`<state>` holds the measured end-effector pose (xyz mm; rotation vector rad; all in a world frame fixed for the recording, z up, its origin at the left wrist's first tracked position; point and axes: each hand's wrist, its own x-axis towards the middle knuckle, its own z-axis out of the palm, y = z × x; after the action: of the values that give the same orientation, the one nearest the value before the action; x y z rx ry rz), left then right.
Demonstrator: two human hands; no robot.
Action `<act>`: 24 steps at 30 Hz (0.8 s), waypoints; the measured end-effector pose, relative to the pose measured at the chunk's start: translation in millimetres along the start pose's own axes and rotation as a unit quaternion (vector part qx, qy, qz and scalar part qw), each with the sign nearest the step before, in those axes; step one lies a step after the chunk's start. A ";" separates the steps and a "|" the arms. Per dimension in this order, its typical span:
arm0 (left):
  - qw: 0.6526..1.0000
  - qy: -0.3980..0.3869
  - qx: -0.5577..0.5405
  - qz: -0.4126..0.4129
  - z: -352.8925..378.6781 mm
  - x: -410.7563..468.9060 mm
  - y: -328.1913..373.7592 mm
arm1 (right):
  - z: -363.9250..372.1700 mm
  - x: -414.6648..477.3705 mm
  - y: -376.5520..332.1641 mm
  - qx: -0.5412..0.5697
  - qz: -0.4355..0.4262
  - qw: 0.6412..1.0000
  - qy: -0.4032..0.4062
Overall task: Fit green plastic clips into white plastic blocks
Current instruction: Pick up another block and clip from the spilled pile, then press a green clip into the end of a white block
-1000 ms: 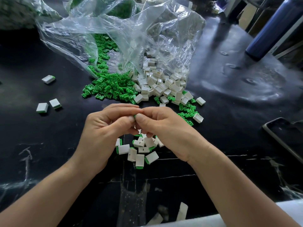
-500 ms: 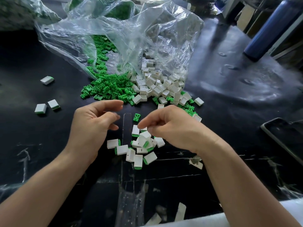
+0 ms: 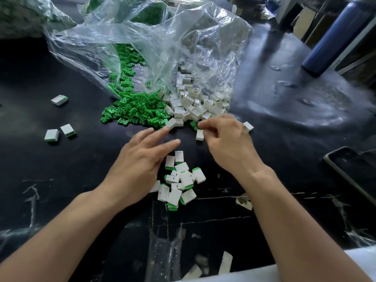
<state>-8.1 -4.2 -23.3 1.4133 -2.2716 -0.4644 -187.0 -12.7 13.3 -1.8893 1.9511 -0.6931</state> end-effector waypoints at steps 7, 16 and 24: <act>0.999 0.025 0.039 0.018 -6.7 -4.0 4.9 | 11.8 6.8 11.3 -0.065 -0.008 0.998 -0.007; 0.997 0.073 -0.010 -0.033 -10.8 -5.5 7.1 | 17.0 7.4 9.5 -0.103 -0.016 0.994 -0.028; 0.994 0.099 -0.031 -0.043 -11.4 -7.1 8.9 | 12.1 8.3 10.6 -0.076 0.001 0.996 -0.045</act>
<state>-6.1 5.3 -10.5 1.4611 -2.0300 -0.3982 -189.5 -22.3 -1.8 -1.9692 1.9997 -0.4611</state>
